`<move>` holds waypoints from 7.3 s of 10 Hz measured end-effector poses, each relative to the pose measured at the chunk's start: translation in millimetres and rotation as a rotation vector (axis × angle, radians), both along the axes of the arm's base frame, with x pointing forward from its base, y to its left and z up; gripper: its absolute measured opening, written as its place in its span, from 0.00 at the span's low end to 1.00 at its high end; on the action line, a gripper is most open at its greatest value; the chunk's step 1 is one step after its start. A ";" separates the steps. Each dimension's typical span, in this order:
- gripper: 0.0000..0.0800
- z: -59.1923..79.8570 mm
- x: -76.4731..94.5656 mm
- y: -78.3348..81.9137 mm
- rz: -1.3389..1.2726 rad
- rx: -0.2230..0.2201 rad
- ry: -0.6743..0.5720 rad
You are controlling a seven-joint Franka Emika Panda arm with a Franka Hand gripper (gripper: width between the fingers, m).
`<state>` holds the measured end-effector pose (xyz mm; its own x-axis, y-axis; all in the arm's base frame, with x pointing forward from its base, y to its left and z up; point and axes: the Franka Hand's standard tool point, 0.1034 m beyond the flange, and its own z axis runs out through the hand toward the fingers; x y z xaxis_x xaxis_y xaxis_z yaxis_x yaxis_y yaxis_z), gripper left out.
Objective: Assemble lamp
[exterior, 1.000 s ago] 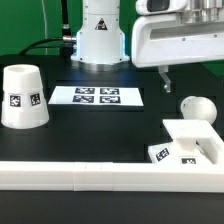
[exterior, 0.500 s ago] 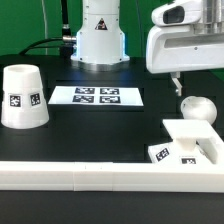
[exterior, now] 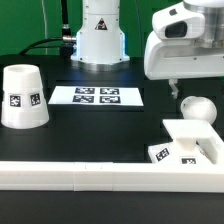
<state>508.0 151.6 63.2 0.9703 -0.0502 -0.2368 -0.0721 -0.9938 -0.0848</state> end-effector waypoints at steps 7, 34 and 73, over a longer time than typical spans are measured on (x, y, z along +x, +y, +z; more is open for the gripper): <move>0.87 -11.4 -11.2 -1.9 0.052 0.000 0.432; 0.72 -10.6 2.9 -17.4 0.150 0.052 0.620; 0.72 95.1 141.3 -65.7 0.269 -0.022 -0.726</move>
Offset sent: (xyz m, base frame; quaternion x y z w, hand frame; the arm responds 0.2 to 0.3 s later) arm -0.0028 0.0023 -0.0067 0.0015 -0.1222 0.0032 0.9925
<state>649.3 85.9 158.3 0.8614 0.2120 0.4616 0.2384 -0.9712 0.0011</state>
